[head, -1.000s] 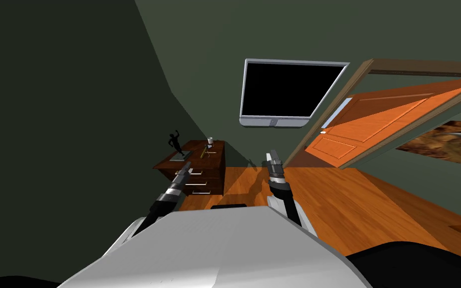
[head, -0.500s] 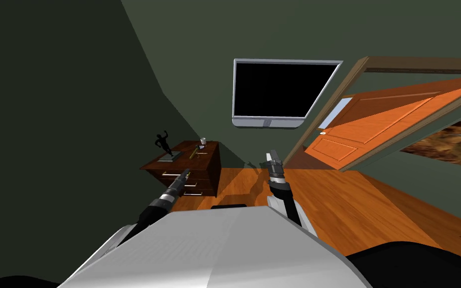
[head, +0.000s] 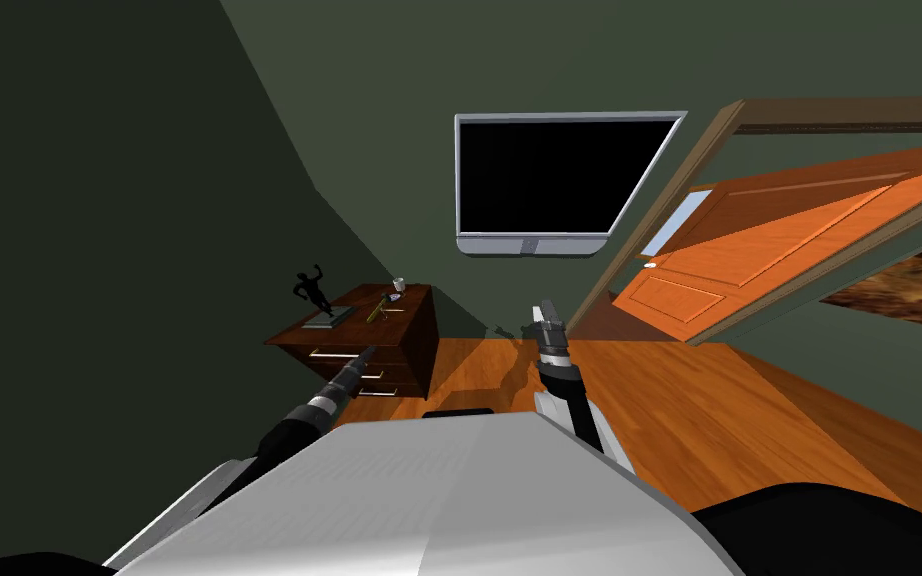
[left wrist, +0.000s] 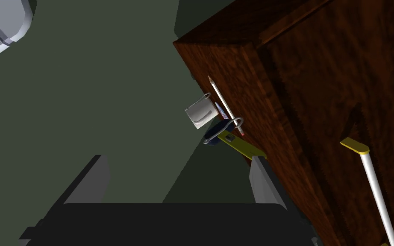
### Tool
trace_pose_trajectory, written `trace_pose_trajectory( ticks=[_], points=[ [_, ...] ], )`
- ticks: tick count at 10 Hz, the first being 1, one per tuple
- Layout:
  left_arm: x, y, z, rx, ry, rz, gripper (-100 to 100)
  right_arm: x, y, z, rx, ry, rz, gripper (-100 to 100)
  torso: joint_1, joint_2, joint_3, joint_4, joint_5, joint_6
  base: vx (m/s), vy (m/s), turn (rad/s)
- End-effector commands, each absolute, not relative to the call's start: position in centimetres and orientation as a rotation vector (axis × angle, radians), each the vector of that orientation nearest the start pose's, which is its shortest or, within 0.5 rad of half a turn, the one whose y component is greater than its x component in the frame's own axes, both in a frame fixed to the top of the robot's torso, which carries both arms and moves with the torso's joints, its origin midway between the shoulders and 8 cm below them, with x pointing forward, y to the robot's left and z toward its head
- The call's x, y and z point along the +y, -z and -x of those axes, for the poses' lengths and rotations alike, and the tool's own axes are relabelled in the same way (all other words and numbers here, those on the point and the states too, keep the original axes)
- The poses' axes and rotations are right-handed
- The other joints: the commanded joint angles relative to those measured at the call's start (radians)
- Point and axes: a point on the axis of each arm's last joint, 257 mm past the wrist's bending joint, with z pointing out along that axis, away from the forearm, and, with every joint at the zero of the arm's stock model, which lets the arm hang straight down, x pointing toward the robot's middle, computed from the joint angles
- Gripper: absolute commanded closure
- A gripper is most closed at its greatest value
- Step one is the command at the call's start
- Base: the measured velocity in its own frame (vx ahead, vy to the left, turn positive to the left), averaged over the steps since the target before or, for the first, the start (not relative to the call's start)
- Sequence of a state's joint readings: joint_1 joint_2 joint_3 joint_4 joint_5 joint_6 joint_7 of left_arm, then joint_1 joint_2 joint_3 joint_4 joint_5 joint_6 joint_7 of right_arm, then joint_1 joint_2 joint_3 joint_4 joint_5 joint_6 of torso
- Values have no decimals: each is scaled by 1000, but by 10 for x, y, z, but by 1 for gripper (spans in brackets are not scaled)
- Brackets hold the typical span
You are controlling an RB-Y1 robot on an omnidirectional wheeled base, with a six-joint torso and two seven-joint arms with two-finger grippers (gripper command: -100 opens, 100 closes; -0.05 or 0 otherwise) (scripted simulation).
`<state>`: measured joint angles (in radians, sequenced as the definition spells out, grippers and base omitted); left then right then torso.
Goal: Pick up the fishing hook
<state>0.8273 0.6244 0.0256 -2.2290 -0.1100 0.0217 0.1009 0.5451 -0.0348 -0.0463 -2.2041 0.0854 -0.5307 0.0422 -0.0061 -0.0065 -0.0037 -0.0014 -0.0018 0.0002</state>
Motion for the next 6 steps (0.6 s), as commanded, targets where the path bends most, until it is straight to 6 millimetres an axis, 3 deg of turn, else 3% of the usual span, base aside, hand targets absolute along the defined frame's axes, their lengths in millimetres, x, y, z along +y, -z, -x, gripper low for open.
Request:
trace_pose_trajectory(
  ticks=[1,2,4,5,6],
  points=[
    [362,242,-310,1733,675,855,-100,-290,19,-348,761,-1132,-621,0,0,0,0,0,0,0,151,-124,37],
    [362,242,-311,1747,671,837,-100,-290,19,-348,761,-1132,-621,0,-1,-4,-2,-1,0,0,105,-107,15],
    [388,258,-297,1829,575,837,-100,-290,19,-348,761,-1132,-621,0,2,-2,-1,0,0,0,121,-95,20],
    [388,257,-298,1840,572,822,-100,-290,19,-348,761,-1132,-621,0,0,-4,-2,-1,0,0,119,-81,22],
    [401,264,-291,1877,524,822,-100,-290,19,-348,761,-1132,-621,0,2,-3,-2,-1,0,0,117,-48,15]
  ],
)
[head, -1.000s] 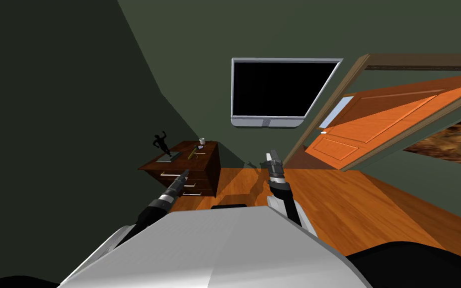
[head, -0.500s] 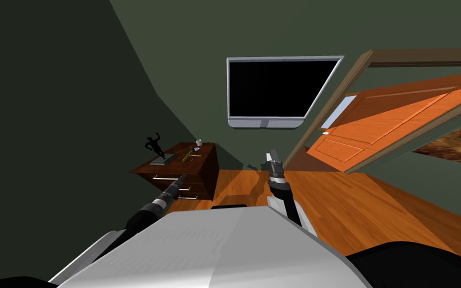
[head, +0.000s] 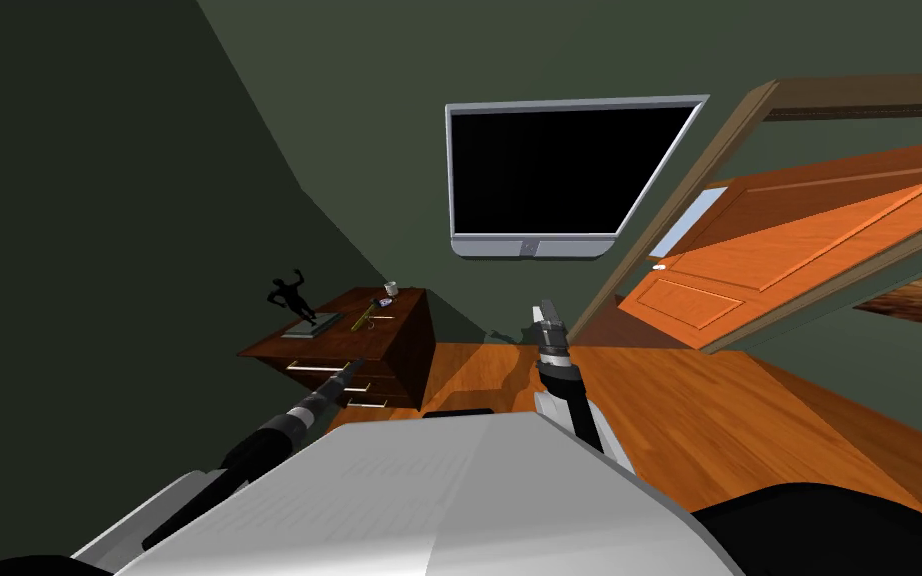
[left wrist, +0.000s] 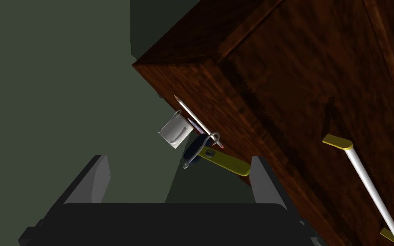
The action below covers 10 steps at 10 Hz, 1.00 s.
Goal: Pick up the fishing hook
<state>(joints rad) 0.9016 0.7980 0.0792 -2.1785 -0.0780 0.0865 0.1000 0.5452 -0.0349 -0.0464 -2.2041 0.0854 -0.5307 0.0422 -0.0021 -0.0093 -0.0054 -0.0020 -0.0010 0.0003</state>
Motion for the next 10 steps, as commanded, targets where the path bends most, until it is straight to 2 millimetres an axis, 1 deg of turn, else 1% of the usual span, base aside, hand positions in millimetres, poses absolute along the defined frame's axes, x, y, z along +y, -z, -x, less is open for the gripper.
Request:
trace_pose_trajectory(
  ticks=[1,2,3,4,5,6,7,8,9,10],
  points=[
    [401,264,-291,1885,521,811,-100,-290,19,-348,761,-1132,-621,0,0,0,0,0,0,0,90,-36,10],
    [415,269,-285,1923,473,807,-100,-290,19,-348,761,-1132,-621,0,1,1,1,0,0,0,111,-33,19],
    [415,269,-285,1929,471,798,-100,-290,19,-348,761,-1132,-621,0,1,1,0,0,0,0,100,-31,13],
    [428,274,-279,1963,424,794,-100,-290,19,-348,761,-1132,-621,0,2,1,1,0,0,0,126,-28,21],
    [428,273,-280,1971,421,783,-100,-290,19,-348,761,-1132,-621,0,2,0,0,0,0,0,110,-19,11],
    [442,277,-274,2005,375,776,-100,-290,19,-348,761,-1132,-621,0,2,1,0,0,1,0,141,-26,13],
    [441,276,-275,2011,372,766,-100,-290,19,-348,761,-1132,-621,0,2,-1,-1,0,1,0,113,-18,14],
    [455,279,-270,2044,326,756,-100,-290,19,-348,761,-1132,-621,0,3,0,0,0,1,0,132,-17,17],
    [467,281,-265,2070,283,753,-100,-290,19,-348,761,-1132,-621,0,3,-1,0,0,1,0,203,-37,29],
    [467,280,-267,2083,278,731,-100,-290,19,-348,761,-1132,-621,0,2,-4,-2,-1,1,0,165,-29,17]
  ],
)
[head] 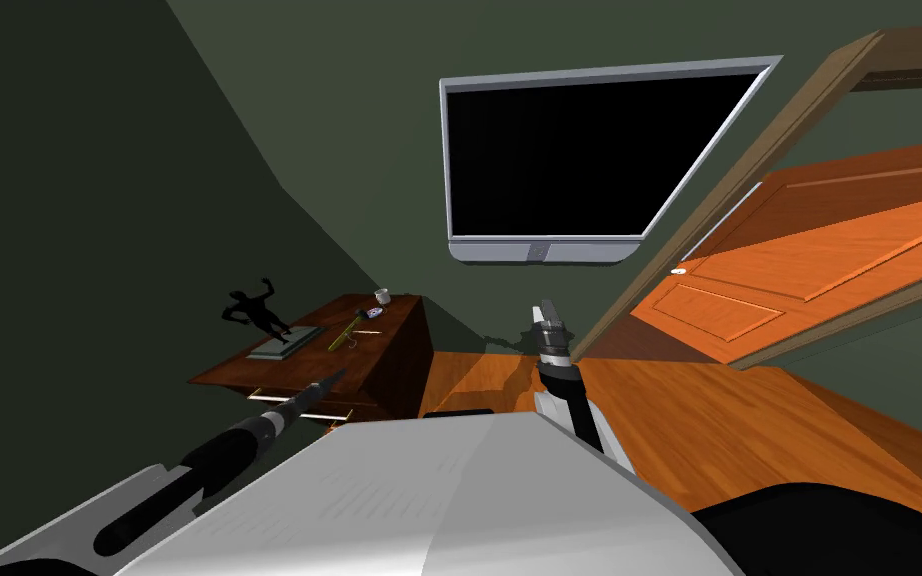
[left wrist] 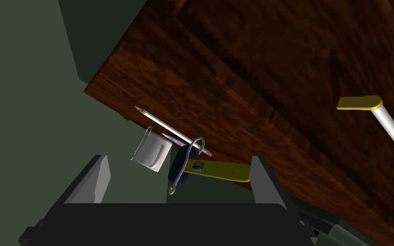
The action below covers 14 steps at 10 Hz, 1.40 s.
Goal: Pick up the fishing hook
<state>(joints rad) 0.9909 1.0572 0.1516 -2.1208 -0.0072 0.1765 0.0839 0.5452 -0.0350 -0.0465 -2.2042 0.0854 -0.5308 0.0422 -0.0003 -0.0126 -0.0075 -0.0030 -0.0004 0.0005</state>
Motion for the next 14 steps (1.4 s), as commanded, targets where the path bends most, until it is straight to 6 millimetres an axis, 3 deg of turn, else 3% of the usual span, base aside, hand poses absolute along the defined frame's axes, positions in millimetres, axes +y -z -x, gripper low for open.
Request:
trace_pose_trajectory(
  ticks=[1,2,4,5,9,14],
  points=[
    [479,281,-263,2110,235,721,-100,-290,19,-348,761,-1132,-621,0,0,0,0,0,0,0,159,-16,17],
    [479,281,-264,2115,234,713,-100,-290,19,-348,761,-1132,-621,0,1,0,0,0,0,0,105,-2,11],
    [501,281,-258,2165,155,688,-100,-290,19,-348,761,-1132,-621,0,1,3,2,1,0,0,156,-11,22],
    [501,280,-259,2171,153,677,-100,-290,19,-348,761,-1132,-621,0,1,0,0,0,0,0,148,7,14],
    [532,277,-257,2252,27,611,-100,-290,19,-348,761,-1132,-621,0,1,1,1,0,0,0,147,-10,22],
    [544,273,-259,2294,-33,560,-100,-290,19,-348,761,-1132,-621,0,2,4,2,1,1,0,113,-5,10]
  ],
)
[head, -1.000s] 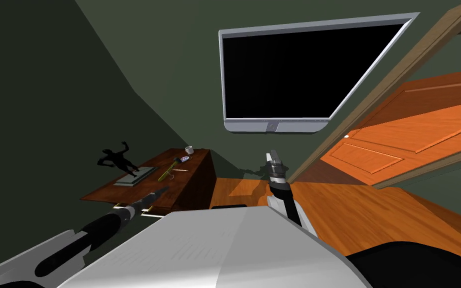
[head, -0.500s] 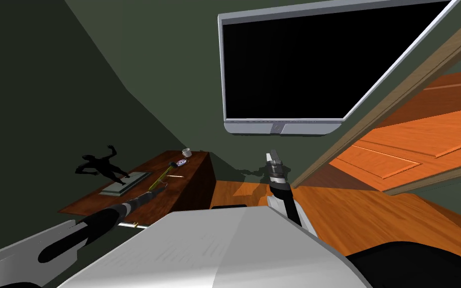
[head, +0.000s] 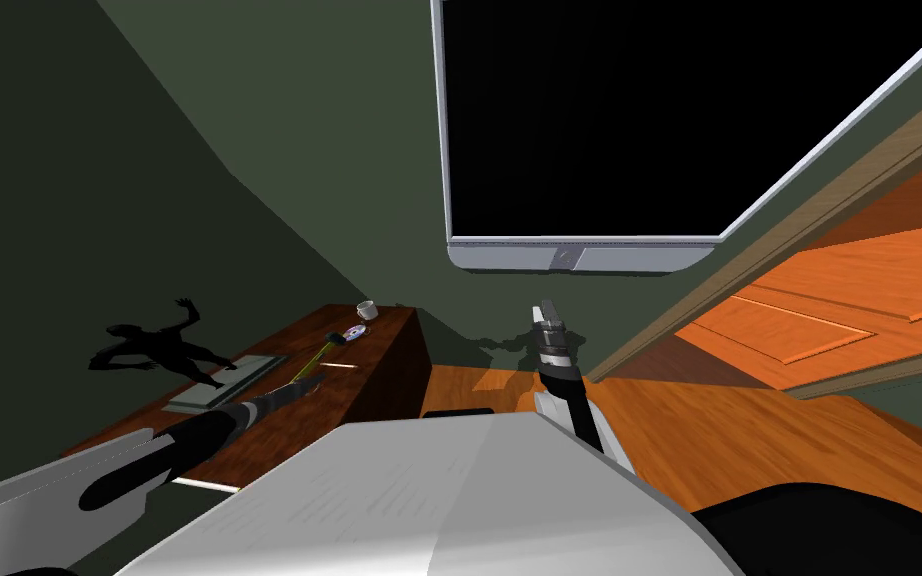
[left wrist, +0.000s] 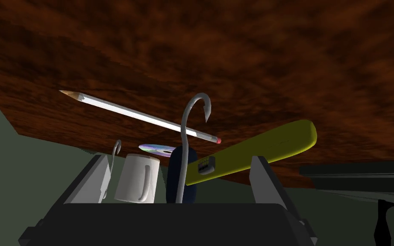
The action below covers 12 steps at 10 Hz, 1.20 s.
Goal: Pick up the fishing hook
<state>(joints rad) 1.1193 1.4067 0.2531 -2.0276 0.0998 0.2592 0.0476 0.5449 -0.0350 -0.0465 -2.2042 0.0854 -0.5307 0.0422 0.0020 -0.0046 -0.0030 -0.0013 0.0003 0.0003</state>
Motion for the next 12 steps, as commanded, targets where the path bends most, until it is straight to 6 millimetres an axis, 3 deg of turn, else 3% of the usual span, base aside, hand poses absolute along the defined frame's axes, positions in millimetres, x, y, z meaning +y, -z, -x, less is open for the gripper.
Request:
trace_pose_trajectory(
  ticks=[1,2,4,5,9,10,11,12],
  points=[
    [544,273,-260,2295,-35,558,0,-290,19,-348,761,-1132,-621,0,0,0,0,0,0,0,9,0,-1],
    [552,279,-253,2287,-44,577,-100,-290,19,-348,761,-1132,-621,0,0,2,2,1,0,0,29,-10,-141],
    [553,280,-253,2286,-46,579,-100,-290,19,-348,761,-1132,-621,0,0,2,1,1,0,0,28,-5,-55],
    [554,281,-253,2286,-46,579,100,-290,19,-348,761,-1132,-621,0,0,3,2,1,0,0,0,0,0],
    [556,277,-256,2280,-53,568,100,-290,19,-348,761,-1132,-621,0,3,1,-1,-2,4,0,1,0,-2],
    [556,277,-256,2280,-54,568,0,-290,19,-348,761,-1132,-621,0,3,1,-1,-2,4,0,0,0,0],
    [546,274,-258,2293,-37,562,100,-290,19,-348,761,-1132,-621,0,3,1,-1,-2,4,0,-25,8,164],
    [550,275,-258,2287,-44,561,100,-290,19,-348,761,-1132,-621,0,4,3,0,-2,4,-2,-16,1,49]
  ],
)
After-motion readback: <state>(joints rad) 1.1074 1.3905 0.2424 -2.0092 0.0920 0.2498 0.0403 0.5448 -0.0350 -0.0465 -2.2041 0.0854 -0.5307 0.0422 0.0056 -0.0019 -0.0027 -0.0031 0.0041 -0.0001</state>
